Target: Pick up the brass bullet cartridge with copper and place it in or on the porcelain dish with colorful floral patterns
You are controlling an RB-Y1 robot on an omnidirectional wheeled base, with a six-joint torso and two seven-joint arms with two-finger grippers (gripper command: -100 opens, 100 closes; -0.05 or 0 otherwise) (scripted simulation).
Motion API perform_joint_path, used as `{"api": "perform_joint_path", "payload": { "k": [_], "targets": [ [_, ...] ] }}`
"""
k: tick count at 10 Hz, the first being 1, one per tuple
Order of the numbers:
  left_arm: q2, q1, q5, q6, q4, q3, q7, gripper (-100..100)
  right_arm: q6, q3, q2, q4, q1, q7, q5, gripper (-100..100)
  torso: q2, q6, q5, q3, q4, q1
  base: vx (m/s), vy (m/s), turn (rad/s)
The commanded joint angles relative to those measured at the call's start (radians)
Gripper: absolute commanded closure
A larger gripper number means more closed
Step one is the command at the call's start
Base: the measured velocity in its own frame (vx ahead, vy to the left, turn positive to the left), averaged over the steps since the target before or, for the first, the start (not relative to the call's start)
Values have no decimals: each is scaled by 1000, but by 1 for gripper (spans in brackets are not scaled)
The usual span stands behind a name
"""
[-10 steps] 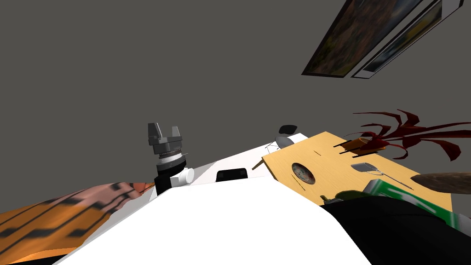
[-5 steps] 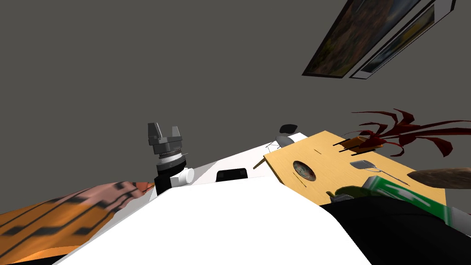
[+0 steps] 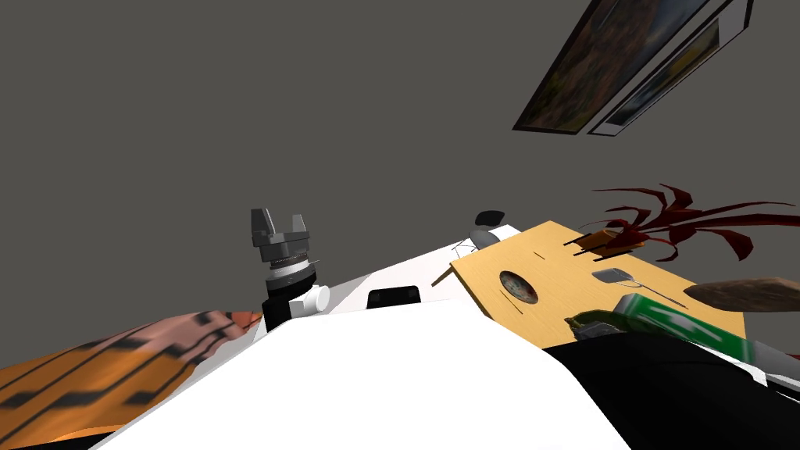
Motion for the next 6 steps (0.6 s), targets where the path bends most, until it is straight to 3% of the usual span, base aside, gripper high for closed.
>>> {"api": "perform_joint_path", "payload": {
  "k": [1,3,6],
  "targets": [
    [0,0,0,0,0,0,0,0,-22,-11,-31,-1,7,-6,-3,100,0,0,0,0,0,0,50,60,-39],
    [0,0,0,0,0,0,0,0,-52,-18,-54,-8,25,-15,-23,100,-3,0,0,-2,-1,0,95,13,-25],
    [0,0,0,0,0,0,0,0,-96,-6,-34,-24,59,-9,-62,100,-14,-2,-4,-8,-3,-10,230,-77,11]
  ]
}}
